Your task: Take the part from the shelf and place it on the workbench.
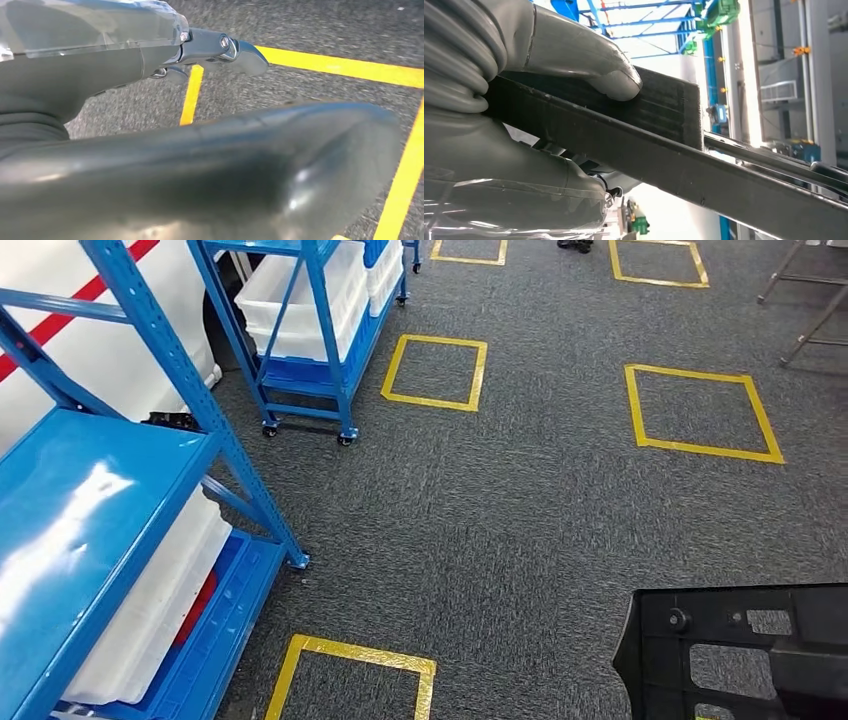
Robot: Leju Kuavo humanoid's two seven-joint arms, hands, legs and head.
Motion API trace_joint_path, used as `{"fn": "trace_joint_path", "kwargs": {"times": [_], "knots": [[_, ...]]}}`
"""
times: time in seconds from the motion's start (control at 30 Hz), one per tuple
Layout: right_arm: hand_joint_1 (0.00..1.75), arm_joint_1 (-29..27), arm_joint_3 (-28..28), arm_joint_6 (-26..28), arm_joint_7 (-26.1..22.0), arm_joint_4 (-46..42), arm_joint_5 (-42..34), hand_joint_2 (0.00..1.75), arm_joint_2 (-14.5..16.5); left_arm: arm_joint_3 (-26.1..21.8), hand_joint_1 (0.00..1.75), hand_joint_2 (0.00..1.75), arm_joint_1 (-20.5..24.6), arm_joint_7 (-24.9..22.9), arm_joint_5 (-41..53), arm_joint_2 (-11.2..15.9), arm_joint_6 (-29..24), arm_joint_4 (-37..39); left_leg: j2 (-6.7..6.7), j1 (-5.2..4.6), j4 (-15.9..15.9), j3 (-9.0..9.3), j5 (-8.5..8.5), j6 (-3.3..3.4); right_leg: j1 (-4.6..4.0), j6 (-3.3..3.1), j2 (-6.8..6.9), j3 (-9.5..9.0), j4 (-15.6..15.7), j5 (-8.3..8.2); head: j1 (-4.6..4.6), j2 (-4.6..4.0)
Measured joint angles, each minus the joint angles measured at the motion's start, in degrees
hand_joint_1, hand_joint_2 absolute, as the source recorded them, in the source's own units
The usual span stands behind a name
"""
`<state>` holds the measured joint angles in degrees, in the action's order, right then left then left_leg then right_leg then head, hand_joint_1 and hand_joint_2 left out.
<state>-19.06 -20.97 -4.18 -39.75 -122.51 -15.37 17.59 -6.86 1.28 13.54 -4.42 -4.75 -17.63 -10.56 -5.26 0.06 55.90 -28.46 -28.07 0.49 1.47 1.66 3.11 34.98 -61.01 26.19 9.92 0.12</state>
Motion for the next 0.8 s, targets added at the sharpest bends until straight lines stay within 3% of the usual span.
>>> {"fn": "trace_joint_path", "kwargs": {"times": [0.07,0.13,0.2,0.27,0.33,0.37,0.4,0.43,0.5,0.57,0.63,0.67,0.7,0.77,0.8], "knots": [[1.75,0.29,0.88,0.36,-0.03,0.27,-0.04,1.75,-0.30,-0.14,0.00,0.00,0.08,-0.08,0.01,0.04,-0.04,0.00,-1.04,-0.26,0.28,0.26,-0.57,-0.74,-0.49,-0.93,0.75,-1.14,2.41,-0.19,0.01,0.00],[1.75,0.30,1.30,0.65,-0.04,0.53,-0.14,1.75,-0.56,-0.18,0.00,0.00,0.30,-0.18,0.03,0.03,-0.03,0.00,-1.73,-0.15,0.39,0.61,-0.97,-1.37,-0.60,-1.84,-0.62,-1.00,2.51,-0.27,0.01,0.00],[1.75,0.35,1.49,0.78,-0.05,0.66,-0.24,1.75,-0.74,-0.18,0.00,0.00,0.40,-0.23,0.07,0.02,0.00,0.00,0.53,0.22,2.63,-0.12,-2.68,-1.87,-0.46,-2.60,-1.87,-1.05,2.75,-0.43,0.00,0.00],[1.75,0.51,1.78,0.82,-0.06,0.79,-0.32,1.75,-0.80,-0.18,0.00,0.00,0.25,-0.28,0.09,0.01,0.05,0.00,3.79,0.46,9.66,-3.38,-6.32,-1.99,-0.50,-3.16,-3.19,-1.11,2.84,-0.49,0.01,0.01],[1.75,0.58,1.95,0.82,-0.05,1.02,-0.45,1.75,-0.85,-0.18,0.00,0.00,-0.03,-0.38,0.09,0.01,0.10,0.00,4.68,0.49,17.08,-7.30,-8.75,-1.88,-0.78,-3.40,-4.78,-1.14,2.78,-0.46,0.01,0.01],[1.75,0.56,1.95,0.81,-0.05,1.14,-0.52,1.75,-0.89,-0.19,0.00,0.00,-0.13,-0.43,0.08,0.02,0.11,0.00,4.75,0.49,18.29,-8.23,-8.37,-1.76,-0.91,-3.44,-5.68,-1.18,2.72,-0.44,0.01,0.01],[1.75,0.54,1.95,0.76,-0.05,1.24,-0.56,1.75,-0.93,-0.19,0.00,0.00,-0.18,-0.45,0.08,0.02,0.12,0.00,4.88,0.49,17.19,-8.14,-6.87,-1.56,-1.00,-3.44,-6.60,-1.25,2.64,-0.42,0.00,0.01],[1.75,0.53,1.94,0.65,-0.05,1.31,-0.61,1.75,-0.97,-0.20,0.00,0.00,-0.17,-0.45,0.07,0.03,0.13,0.00,5.33,0.49,14.04,-7.08,-4.56,-1.30,-1.05,-3.42,-7.52,-1.34,2.56,-0.39,0.00,0.01],[1.75,0.52,1.94,0.12,-0.05,1.47,-0.81,1.75,-1.06,-0.22,0.00,0.00,-0.15,-0.36,0.03,0.11,0.10,0.01,7.98,0.52,6.12,-4.20,-0.62,-0.82,-1.08,-3.20,-9.18,-1.35,2.34,-0.32,0.00,0.00],[1.75,0.46,1.93,-0.69,-0.06,1.74,-1.04,1.75,-1.23,-0.25,0.00,0.00,-0.03,-0.21,-0.03,0.18,-0.02,0.02,9.75,0.45,2.36,-2.87,0.44,-0.60,-0.96,-2.60,-10.58,-1.06,2.27,-0.39,0.01,-0.01],[1.75,0.36,1.90,-1.36,-0.06,2.03,-1.17,1.75,-1.41,-0.27,0.00,0.00,0.27,-0.15,-0.19,0.08,-0.19,0.02,8.65,0.42,1.88,-2.57,0.64,-0.22,-0.82,-1.80,-11.85,-0.79,2.38,-0.65,0.01,-0.01],[1.75,0.29,1.88,-1.57,-0.06,2.14,-1.21,1.75,-1.51,-0.31,0.00,0.00,0.40,-0.15,-0.36,0.01,-0.28,0.01,7.92,0.47,1.53,-2.40,0.89,0.12,-0.87,-1.51,-11.39,-0.58,2.12,-0.49,0.00,-0.01],[1.75,0.29,1.86,-1.72,-0.07,2.24,-1.23,1.75,-1.64,-0.36,0.00,0.00,0.42,-0.14,-0.54,-0.05,-0.35,0.01,7.11,0.55,1.13,-2.22,1.18,0.54,-0.99,-1.25,-10.02,-0.05,1.13,0.24,-0.03,0.00],[1.75,0.48,1.86,-1.91,-0.07,2.47,-1.23,1.75,-1.97,-0.55,0.00,0.00,0.30,-0.12,-0.87,-0.10,-0.85,0.01,5.52,0.44,0.66,-2.13,1.48,1.11,-1.10,-0.83,-5.85,2.53,-4.21,3.57,-0.08,0.01],[1.75,0.59,1.87,-1.99,-0.06,2.62,-1.22,1.75,-2.12,-0.69,0.00,0.00,0.19,-0.13,-0.95,-0.11,-1.34,0.02,4.70,0.32,0.64,-2.16,1.46,1.27,-1.00,-0.60,-4.49,4.35,-8.04,5.53,-0.10,0.01]]}}
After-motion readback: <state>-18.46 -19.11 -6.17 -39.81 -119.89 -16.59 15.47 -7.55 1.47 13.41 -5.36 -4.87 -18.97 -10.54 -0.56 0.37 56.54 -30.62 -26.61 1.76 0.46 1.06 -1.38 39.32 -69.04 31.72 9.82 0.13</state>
